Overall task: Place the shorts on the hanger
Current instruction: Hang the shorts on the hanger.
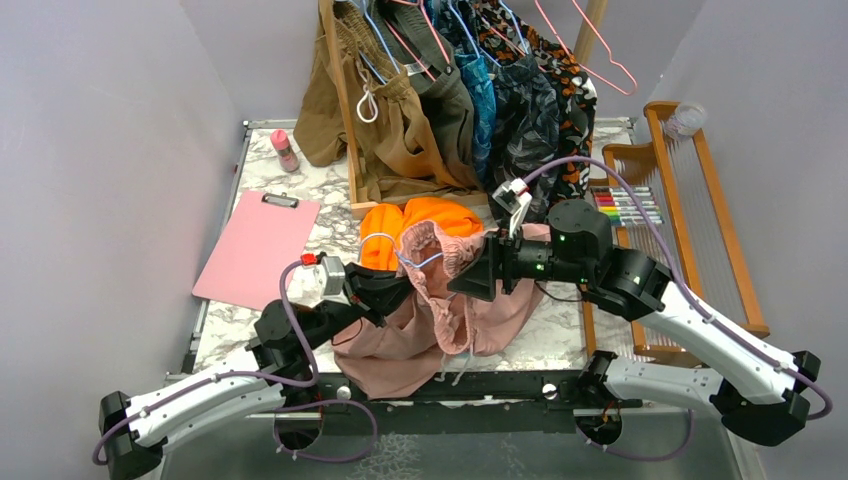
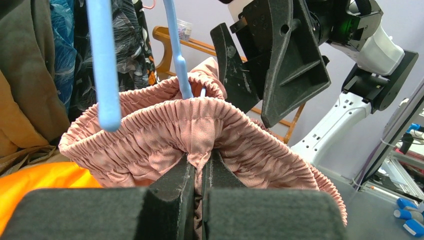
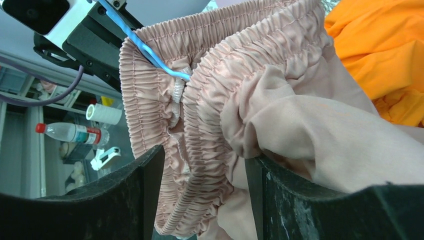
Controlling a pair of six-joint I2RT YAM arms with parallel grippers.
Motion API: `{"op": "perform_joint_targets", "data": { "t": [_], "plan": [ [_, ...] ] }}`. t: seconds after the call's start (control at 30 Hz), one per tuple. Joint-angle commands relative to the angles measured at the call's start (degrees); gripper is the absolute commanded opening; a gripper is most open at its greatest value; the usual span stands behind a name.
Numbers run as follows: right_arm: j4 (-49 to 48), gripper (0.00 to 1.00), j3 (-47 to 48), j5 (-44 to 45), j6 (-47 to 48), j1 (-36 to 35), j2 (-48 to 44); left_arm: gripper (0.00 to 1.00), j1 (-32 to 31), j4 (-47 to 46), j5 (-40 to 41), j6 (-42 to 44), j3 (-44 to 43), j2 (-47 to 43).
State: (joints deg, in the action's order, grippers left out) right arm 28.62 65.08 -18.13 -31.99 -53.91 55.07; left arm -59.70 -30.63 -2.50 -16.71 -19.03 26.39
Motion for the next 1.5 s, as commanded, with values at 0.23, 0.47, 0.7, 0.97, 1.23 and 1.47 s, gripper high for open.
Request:
{"op": "perform_joint_targets", "data": {
  "t": [0.23,0.47,0.7,0.97,1.23,1.47],
  "plan": [
    [9.13,0.64,8.17,6.98,5.63,-0.14,-0.44,0.00,-0.06,-5.36,1.64,-1.53,1.80,-1.88],
    [11.90,0.64,10.95,1.87,7.34,-0.14,3.25,0.00,-0.05,-5.40,1.81,-1.33,1.48,-0.45],
    [12.53,0.64,9.79,1.71,7.21,-0.14,5.23,0.00,-0.06,-5.40,2.44,-1.35,1.25,1.60],
    [12.30,0.58,8.72,5.11,6.50,-0.14,6.44,0.00,-0.06,-5.40,2.82,-1.64,0.59,3.84],
    [4.23,0.53,6.77,6.16,4.31,-0.14,5.98,0.00,-0.06,-5.40,0.57,-2.50,0.51,5.20],
    [0.10,0.53,7.66,0.82,4.42,-0.14,8.74,0.00,-0.04,-5.87,-2.13,-3.30,0.00,6.70]
  ]
}}
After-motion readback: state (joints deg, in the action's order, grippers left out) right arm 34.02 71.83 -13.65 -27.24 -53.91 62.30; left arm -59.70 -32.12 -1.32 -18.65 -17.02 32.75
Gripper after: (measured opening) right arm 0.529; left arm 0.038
